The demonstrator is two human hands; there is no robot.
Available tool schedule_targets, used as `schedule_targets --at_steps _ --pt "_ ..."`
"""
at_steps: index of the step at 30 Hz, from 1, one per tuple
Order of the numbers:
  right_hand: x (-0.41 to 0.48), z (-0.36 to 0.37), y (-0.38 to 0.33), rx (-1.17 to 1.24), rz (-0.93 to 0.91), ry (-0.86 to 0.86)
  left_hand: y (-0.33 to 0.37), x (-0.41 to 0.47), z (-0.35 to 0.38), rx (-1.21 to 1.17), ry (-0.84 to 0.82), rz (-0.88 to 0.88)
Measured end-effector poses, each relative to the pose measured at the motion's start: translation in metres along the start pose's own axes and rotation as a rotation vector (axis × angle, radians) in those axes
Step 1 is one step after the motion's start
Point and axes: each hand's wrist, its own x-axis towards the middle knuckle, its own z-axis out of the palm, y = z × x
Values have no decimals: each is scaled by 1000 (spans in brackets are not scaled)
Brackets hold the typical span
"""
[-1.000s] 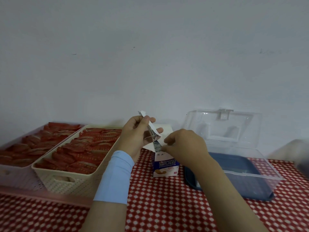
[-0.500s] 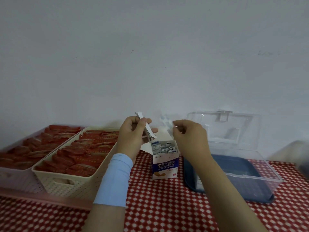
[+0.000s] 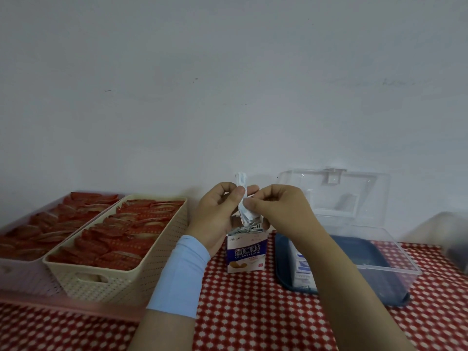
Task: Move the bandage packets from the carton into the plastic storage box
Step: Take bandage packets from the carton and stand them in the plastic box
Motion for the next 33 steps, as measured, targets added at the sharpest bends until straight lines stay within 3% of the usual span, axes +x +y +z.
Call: schedule_targets --at_steps 5,9,11,20,24,26,29,33 --pt "0 -5 0 -348 -207 107 2 0 0 -129 10 -64" --pt "-10 -17 -9 -519 -412 -181 5 -4 5 -301 -29 -134" --pt "-13 -21 -10 -592 -442 -228 5 -6 9 -298 -95 -176" --pt "-29 -49 -6 -498 -476 -144 -8 -10 37 -241 -311 -209" --pt "-41 -64 -6 -432 -378 -252 -9 -14 45 -255 -369 -220" --pt "-42 -71 -5 -237 -328 -298 -10 -16 48 -260 -424 -229" --pt "-37 -82 -2 55 -252 -162 -12 -18 53 -273 -486 -242" --pt "-35 -91 2 -53 -157 -147 -17 -18 54 -287 -543 -240"
